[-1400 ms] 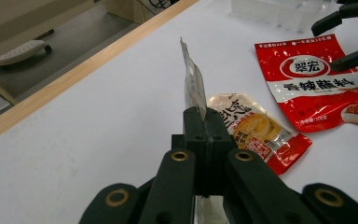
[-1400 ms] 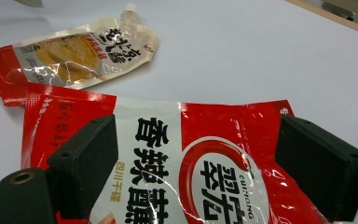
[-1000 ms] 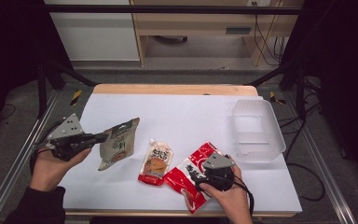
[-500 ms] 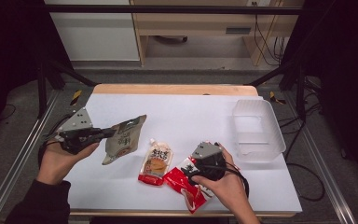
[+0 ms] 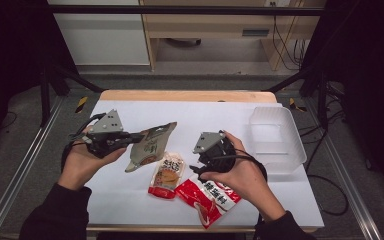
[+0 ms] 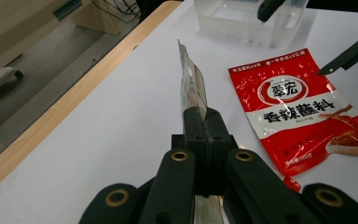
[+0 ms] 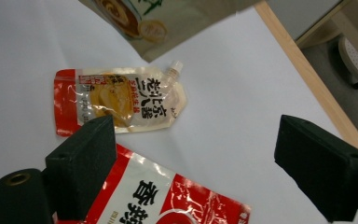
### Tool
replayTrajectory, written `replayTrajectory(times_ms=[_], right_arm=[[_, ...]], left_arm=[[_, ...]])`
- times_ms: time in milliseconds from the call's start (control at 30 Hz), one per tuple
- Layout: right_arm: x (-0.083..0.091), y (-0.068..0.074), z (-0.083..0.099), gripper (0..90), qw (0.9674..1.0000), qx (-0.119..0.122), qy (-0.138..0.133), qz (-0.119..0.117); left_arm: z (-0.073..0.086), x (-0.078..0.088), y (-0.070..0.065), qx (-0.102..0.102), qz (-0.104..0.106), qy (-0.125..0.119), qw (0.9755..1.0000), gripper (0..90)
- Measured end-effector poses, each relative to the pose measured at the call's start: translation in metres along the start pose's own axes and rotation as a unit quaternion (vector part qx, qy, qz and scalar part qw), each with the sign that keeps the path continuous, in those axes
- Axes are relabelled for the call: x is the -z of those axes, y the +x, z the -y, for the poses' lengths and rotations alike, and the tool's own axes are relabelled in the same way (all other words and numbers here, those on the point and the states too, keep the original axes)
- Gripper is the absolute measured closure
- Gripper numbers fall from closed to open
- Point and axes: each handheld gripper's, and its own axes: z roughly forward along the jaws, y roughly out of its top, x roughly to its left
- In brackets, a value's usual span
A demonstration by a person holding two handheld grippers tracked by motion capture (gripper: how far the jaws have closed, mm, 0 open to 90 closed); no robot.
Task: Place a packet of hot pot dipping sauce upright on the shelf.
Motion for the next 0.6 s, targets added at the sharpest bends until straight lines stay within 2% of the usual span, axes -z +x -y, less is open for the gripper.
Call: replayTrajectory(times_ms=[300,600], right_arm=[[0.002,-0.023,-0.016,18.3,0.9995,0.031,0.003,-0.002],[-0.006,-0.041,-0.016,16.9,0.9995,0.026,0.011,-0.017]], left_arm=[[-0.016,-0.022,-0.011,-0.018,0.028,0.002,0.9994,90.0],[-0.023,-0.037,-0.022,-0.03,0.047,0.001,0.9984,90.0]])
